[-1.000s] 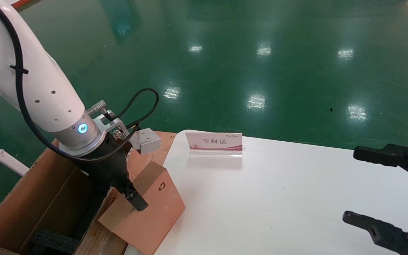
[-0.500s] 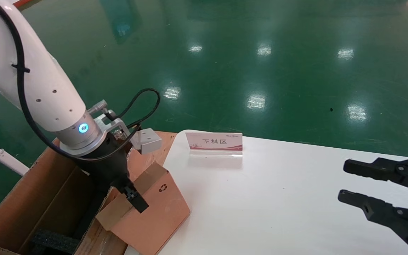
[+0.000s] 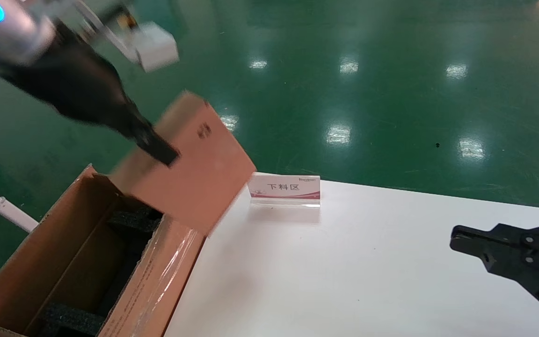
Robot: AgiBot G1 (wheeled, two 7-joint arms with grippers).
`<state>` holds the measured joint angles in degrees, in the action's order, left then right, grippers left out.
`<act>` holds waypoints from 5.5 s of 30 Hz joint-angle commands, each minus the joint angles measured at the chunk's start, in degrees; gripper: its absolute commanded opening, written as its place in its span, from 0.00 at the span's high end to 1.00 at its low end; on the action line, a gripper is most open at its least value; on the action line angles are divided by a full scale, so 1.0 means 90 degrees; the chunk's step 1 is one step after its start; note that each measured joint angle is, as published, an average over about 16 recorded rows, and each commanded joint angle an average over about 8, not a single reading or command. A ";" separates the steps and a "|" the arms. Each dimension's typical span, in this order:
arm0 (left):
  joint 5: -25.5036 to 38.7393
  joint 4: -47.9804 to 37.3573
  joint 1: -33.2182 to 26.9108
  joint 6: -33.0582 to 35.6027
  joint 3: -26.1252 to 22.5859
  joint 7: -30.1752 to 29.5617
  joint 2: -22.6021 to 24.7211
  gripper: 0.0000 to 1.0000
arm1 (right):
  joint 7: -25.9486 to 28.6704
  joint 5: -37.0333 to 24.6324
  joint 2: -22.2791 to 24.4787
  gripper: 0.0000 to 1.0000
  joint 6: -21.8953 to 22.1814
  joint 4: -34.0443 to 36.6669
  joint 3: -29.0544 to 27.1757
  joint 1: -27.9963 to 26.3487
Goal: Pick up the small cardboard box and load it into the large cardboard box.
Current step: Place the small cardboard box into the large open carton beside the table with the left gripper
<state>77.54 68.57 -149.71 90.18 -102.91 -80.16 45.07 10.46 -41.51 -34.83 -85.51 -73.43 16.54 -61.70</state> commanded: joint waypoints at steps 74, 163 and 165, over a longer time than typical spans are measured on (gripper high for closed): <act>-0.1683 -0.2236 -0.0270 -0.1478 -0.5700 0.1298 -0.0297 1.00 | -0.0015 0.0020 0.0012 0.00 0.0012 0.0000 0.0029 -0.0007; -0.2340 -0.4649 0.3076 -0.2520 -0.5394 0.1259 0.0262 0.00 | -0.0028 0.0039 0.0024 0.00 0.0025 0.0002 0.0057 -0.0011; -0.2334 -0.4639 0.3070 -0.2527 -0.5395 0.1258 0.0261 0.00 | -0.0028 0.0040 0.0024 0.00 0.0025 0.0002 0.0057 -0.0011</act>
<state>56.51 26.79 -122.07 67.43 -151.47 -68.84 47.42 10.21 -41.16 -34.62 -85.28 -73.41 17.05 -61.80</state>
